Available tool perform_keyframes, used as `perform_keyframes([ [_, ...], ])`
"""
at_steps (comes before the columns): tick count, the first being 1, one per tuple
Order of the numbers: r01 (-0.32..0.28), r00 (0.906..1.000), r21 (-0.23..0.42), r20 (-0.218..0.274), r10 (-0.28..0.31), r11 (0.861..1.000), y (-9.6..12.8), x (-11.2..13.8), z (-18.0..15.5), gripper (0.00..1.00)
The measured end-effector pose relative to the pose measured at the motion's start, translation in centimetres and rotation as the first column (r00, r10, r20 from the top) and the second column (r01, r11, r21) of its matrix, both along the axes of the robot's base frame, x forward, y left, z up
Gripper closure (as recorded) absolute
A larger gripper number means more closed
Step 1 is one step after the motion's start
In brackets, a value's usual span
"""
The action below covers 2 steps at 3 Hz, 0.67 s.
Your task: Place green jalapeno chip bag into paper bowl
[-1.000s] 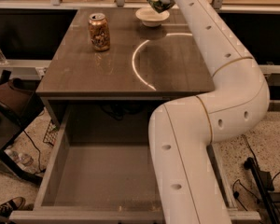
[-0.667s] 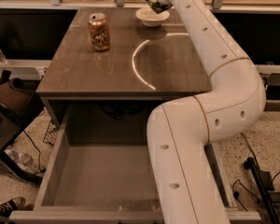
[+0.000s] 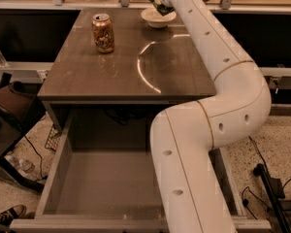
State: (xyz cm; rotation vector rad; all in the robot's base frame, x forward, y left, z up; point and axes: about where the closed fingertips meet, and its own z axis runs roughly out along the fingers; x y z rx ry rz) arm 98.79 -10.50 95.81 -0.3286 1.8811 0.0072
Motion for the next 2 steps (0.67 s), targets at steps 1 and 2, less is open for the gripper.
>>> perform_keyframes([
  [1,0.014,0.9999,-0.007,0.007,-0.014,1.0,0.01,0.4,-0.33,1.0],
  [2,0.021,0.9997,-0.007,0.015,-0.021,1.0,0.22,0.82,-0.71,1.0],
])
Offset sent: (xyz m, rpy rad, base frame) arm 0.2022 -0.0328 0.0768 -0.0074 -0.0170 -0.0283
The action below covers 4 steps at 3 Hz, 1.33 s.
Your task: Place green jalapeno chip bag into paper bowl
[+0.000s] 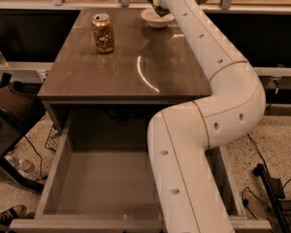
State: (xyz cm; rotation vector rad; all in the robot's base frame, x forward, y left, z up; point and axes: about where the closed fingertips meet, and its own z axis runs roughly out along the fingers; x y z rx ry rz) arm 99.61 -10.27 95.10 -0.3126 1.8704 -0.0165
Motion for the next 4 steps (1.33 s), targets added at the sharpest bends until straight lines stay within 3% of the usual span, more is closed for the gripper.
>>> perform_keyframes([
  [4,0.062,0.997,0.085,0.041,-0.066,0.994,-0.2,1.7,-1.2,1.0],
])
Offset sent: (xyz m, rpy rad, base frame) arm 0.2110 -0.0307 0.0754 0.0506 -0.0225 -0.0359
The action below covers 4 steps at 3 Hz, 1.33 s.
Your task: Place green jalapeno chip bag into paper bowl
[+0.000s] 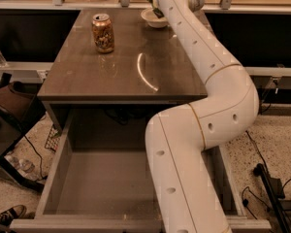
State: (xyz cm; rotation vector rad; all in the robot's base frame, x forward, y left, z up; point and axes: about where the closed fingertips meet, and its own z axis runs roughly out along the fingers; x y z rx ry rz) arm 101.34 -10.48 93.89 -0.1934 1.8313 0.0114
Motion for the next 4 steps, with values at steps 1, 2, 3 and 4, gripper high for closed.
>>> perform_keyframes([
  [1,0.011,0.9996,0.01,0.026,-0.012,1.0,-0.14,0.48,-0.02,1.0],
  [2,0.022,0.9985,0.015,0.05,-0.022,1.0,-0.29,0.73,0.43,1.0],
  [3,0.026,0.9978,0.022,0.061,-0.027,0.999,-0.25,0.86,0.63,1.0],
  [4,0.033,0.9973,0.044,0.065,-0.036,0.998,0.08,1.08,0.5,1.0],
])
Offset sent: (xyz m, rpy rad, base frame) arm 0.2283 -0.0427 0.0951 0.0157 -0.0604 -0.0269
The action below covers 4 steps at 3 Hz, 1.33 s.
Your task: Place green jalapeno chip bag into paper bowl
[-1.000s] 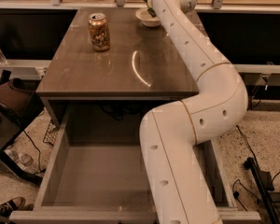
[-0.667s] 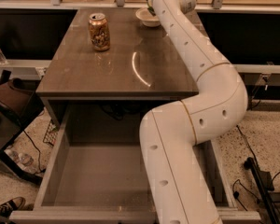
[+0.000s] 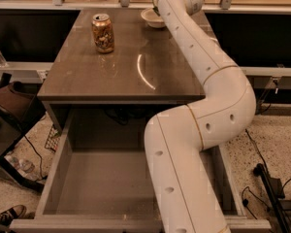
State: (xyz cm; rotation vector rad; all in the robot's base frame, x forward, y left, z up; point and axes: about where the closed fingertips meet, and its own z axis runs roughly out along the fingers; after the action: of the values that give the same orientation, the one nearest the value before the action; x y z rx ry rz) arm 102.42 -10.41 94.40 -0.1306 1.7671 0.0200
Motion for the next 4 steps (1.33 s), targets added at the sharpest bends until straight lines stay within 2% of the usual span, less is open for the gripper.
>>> perform_keyframes([
  [1,-0.001,1.0,0.001,-0.001,0.001,1.0,0.11,0.02,-0.07,1.0],
  [2,-0.002,1.0,0.001,-0.005,0.002,1.0,0.25,0.1,-0.4,0.74],
  [4,-0.004,0.9999,0.0,-0.01,0.004,1.0,0.41,0.2,-0.82,0.27],
])
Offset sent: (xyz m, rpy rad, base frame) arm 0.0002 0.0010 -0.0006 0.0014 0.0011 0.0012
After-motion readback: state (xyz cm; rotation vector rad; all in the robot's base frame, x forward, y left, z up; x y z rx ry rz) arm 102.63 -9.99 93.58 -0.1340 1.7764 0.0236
